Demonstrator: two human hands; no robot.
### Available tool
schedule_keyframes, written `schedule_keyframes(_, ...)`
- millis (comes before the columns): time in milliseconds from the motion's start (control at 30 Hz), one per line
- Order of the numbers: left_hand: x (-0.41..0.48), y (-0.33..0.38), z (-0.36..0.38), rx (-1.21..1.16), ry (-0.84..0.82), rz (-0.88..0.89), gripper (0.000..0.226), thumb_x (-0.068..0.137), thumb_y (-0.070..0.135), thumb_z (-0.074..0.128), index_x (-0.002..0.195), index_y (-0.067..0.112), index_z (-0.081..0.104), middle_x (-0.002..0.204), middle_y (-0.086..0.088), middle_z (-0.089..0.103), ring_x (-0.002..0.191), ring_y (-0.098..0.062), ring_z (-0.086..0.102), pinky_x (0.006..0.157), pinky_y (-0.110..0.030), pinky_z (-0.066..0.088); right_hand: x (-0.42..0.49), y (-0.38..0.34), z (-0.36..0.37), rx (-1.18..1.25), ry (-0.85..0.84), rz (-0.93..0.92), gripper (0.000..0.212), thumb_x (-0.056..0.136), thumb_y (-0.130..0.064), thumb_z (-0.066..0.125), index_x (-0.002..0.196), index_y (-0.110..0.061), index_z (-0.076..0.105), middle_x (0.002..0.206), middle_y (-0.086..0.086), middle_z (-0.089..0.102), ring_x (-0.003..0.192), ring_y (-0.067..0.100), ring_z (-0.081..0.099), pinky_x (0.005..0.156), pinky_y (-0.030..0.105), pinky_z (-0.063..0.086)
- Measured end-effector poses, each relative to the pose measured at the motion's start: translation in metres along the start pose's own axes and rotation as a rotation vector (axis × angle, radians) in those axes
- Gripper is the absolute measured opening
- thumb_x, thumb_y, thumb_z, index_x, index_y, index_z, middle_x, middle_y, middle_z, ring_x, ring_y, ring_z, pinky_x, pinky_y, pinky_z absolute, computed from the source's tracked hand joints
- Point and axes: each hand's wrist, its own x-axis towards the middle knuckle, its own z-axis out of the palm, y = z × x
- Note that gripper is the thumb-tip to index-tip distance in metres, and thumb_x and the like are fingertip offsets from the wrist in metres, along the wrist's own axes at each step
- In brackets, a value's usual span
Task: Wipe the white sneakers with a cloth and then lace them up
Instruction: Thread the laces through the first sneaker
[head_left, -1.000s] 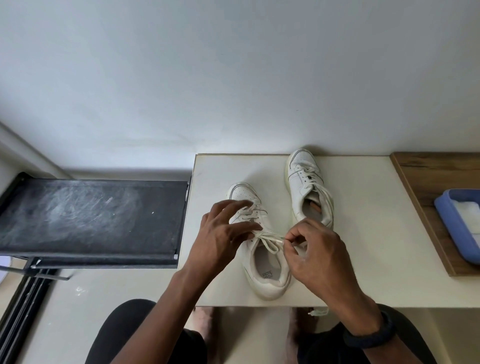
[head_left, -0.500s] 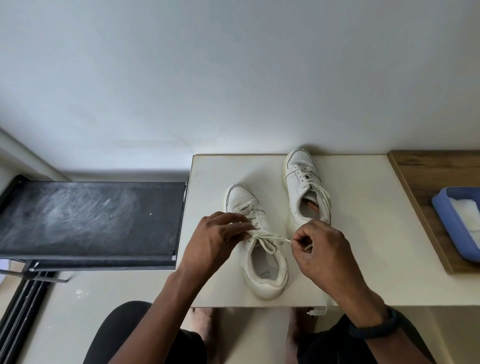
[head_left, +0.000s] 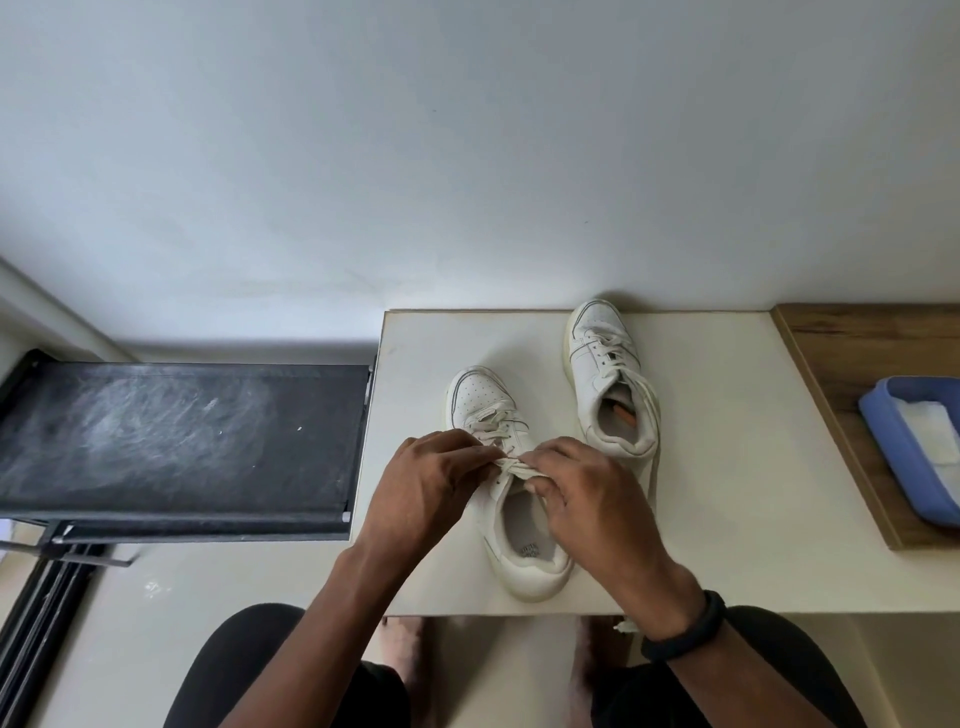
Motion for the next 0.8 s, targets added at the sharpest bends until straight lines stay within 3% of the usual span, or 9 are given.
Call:
schedule_keyframes(200, -0.001, 0.004, 0.002, -0.034, 0.018, -0.088, 0.020, 0.092, 0.034, 0.064, 0.104, 0.028, 0.079, 0.098, 0.013, 0.074, 0.078, -0.017, 0.072, 0.063, -0.035, 0.057, 0.014, 0.019, -0.004, 0.195, 0.011, -0.027, 0.021, 0.084, 0.000, 0.070, 0.094, -0.016, 0.078, 0.092, -0.009, 0.072, 0.083, 0.008, 0.068, 0.076, 0.032, 0.058)
schedule_keyframes(400, 0.001, 0.003, -0.001, -0.014, 0.033, -0.107, 0.020, 0.090, 0.029, 0.062, 0.101, 0.027, 0.079, 0.097, 0.012, 0.074, 0.078, -0.018, 0.073, 0.061, -0.035, 0.057, 0.004, -0.004, 0.013, 0.126, 0.034, -0.045, 0.026, 0.087, -0.021, 0.045, 0.095, -0.016, 0.068, 0.095, -0.002, 0.065, 0.082, 0.023, 0.067, 0.068, 0.041, 0.057)
schedule_keyframes(533, 0.002, -0.003, -0.005, 0.050, 0.027, -0.117, 0.021, 0.093, 0.037, 0.059, 0.097, 0.028, 0.077, 0.090, 0.011, 0.072, 0.071, -0.019, 0.069, 0.056, -0.033, 0.054, 0.006, -0.001, 0.017, 0.104, 0.044, -0.001, 0.020, 0.087, -0.012, 0.053, 0.102, -0.017, 0.064, 0.097, 0.000, 0.069, 0.086, 0.027, 0.068, 0.069, 0.046, 0.057)
schedule_keyframes(633, 0.001, -0.012, -0.008, 0.086, 0.003, -0.180, 0.011, 0.094, 0.027, 0.069, 0.098, 0.031, 0.078, 0.089, 0.013, 0.072, 0.071, -0.015, 0.068, 0.057, -0.023, 0.046, 0.008, 0.002, 0.011, 0.181, 0.040, 0.044, 0.016, 0.089, -0.010, 0.065, 0.101, -0.019, 0.070, 0.094, -0.005, 0.073, 0.086, 0.017, 0.070, 0.073, 0.038, 0.058)
schedule_keyframes(733, -0.002, -0.020, -0.010, 0.000, -0.034, -0.259, 0.021, 0.094, 0.013, 0.070, 0.105, 0.028, 0.078, 0.093, 0.012, 0.074, 0.078, -0.012, 0.069, 0.065, -0.019, 0.046, 0.011, 0.010, 0.011, 0.249, 0.074, 0.112, 0.025, 0.086, -0.001, 0.072, 0.101, -0.020, 0.076, 0.095, -0.009, 0.075, 0.085, 0.005, 0.069, 0.078, 0.025, 0.058)
schedule_keyframes(800, -0.003, -0.022, -0.011, -0.082, -0.043, -0.320, 0.032, 0.094, 0.001, 0.064, 0.113, 0.023, 0.076, 0.101, 0.008, 0.075, 0.087, -0.011, 0.070, 0.075, -0.018, 0.050, 0.011, 0.015, 0.010, 0.300, 0.078, 0.161, 0.030, 0.089, 0.002, 0.067, 0.105, -0.021, 0.076, 0.097, -0.009, 0.075, 0.084, 0.003, 0.070, 0.077, 0.030, 0.060)
